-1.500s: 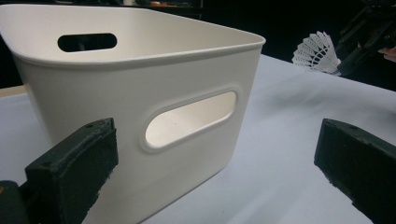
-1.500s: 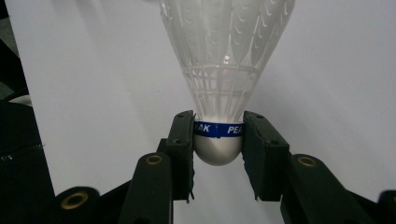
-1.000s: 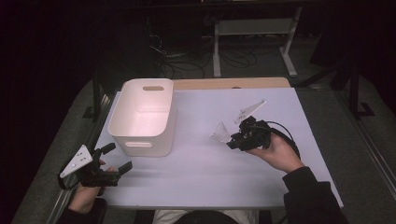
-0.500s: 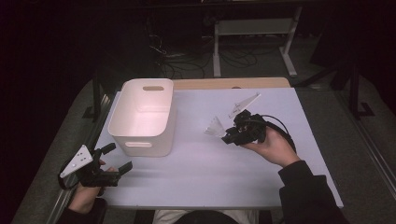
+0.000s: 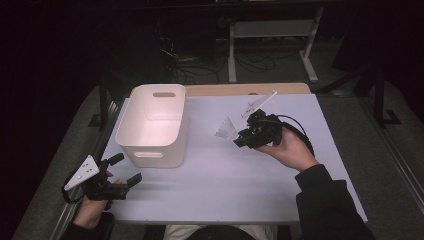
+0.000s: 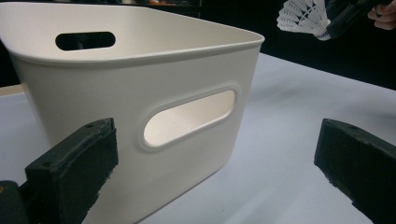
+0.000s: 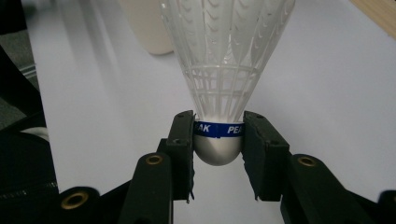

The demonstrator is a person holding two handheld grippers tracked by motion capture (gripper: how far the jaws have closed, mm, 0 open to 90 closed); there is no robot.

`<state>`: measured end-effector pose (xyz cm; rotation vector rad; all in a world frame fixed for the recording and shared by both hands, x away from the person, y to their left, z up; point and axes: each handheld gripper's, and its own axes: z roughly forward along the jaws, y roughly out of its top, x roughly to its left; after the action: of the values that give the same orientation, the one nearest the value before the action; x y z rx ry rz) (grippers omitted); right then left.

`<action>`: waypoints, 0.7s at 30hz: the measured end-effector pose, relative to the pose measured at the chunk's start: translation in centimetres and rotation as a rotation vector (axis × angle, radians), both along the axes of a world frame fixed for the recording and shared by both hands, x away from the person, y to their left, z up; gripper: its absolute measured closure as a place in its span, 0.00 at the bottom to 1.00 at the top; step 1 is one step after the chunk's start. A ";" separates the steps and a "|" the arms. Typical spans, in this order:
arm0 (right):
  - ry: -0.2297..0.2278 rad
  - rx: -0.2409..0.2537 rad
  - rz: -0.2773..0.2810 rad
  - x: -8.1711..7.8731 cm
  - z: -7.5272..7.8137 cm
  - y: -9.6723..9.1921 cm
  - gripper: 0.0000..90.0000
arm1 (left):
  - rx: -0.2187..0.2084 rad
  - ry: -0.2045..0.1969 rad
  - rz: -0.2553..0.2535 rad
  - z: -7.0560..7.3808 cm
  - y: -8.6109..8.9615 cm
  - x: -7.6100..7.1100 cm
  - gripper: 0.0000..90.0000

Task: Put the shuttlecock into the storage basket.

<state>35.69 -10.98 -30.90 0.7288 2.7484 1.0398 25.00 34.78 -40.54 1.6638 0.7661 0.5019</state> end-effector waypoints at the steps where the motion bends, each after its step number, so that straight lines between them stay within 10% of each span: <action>1: 0.001 0.007 0.001 0.0 0.1 0.1 0.71 | 0.000 0.000 0.000 0.0 0.0 0.0 0.00; 21: -0.025 0.023 0.037 1.1 2.2 2.4 0.71 | 0.000 0.006 -0.004 0.0 0.0 0.0 0.00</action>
<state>36.82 -8.62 -28.70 0.6659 2.7433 1.0814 24.99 34.78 -40.55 1.6669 0.7675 0.4942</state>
